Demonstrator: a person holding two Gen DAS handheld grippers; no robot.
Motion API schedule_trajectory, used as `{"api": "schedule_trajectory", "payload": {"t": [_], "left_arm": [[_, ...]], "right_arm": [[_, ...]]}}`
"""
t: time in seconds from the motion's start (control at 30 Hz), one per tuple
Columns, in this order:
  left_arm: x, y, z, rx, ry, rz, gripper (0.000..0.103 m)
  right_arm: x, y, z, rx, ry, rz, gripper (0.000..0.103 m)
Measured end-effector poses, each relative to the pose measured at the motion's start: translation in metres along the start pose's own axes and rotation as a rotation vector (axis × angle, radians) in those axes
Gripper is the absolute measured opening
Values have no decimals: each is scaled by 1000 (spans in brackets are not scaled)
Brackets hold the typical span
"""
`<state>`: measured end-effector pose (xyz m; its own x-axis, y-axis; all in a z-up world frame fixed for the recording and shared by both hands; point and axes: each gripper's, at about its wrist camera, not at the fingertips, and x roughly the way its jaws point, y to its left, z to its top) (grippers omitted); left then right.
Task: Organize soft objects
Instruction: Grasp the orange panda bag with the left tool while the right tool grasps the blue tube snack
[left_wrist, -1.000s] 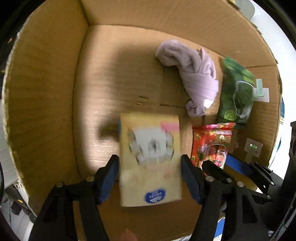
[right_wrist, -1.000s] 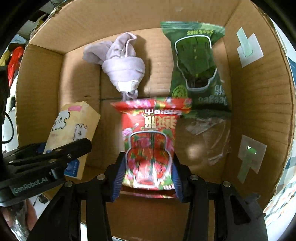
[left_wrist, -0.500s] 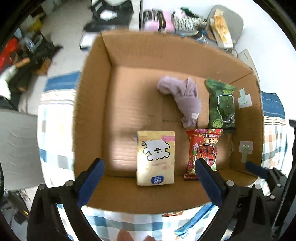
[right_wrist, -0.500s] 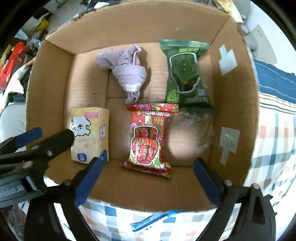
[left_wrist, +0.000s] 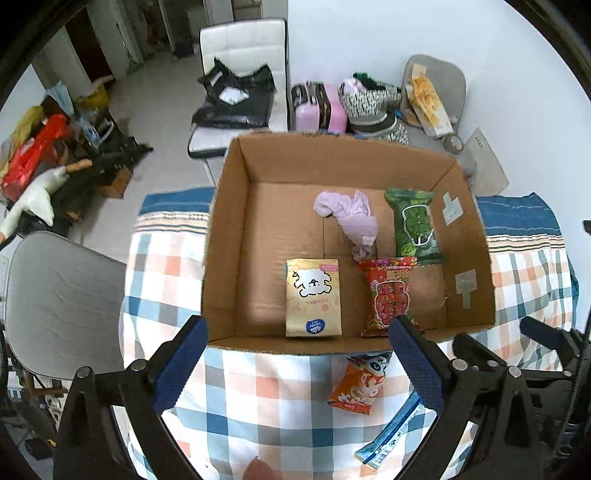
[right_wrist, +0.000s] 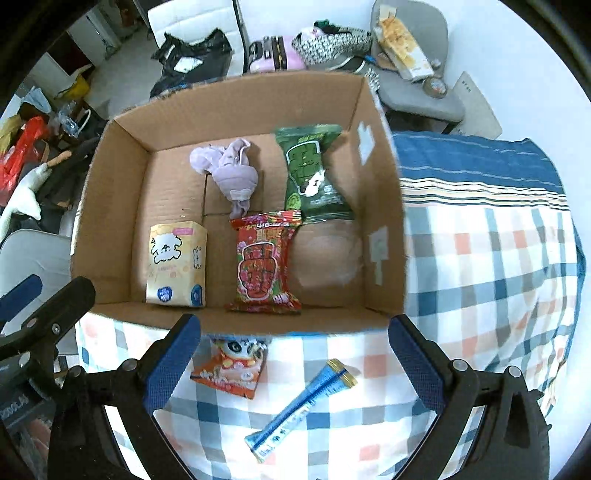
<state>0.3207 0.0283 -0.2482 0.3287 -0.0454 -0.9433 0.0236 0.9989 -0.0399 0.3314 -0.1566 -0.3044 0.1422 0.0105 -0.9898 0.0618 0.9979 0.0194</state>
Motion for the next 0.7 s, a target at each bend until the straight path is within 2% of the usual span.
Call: {"api": "schedule_trajectory", "payload": {"t": [0.17, 0.5, 0.6, 0.7], "left_arm": [[-26, -2, -10, -2, -47, -9, 100], [-78, 0, -30, -4, -132, -4, 100], [-79, 2, -41, -20, -122, 4, 100], [-64, 5, -56, -39, -74, 17, 100]], "right_arm": [[-37, -6, -15, -19, -72, -20, 103], [-89, -7, -43, -14, -145, 37, 103], [-95, -8, -51, 1, -133, 79, 103], [-80, -13, -66, 38, -75, 127, 103]]}}
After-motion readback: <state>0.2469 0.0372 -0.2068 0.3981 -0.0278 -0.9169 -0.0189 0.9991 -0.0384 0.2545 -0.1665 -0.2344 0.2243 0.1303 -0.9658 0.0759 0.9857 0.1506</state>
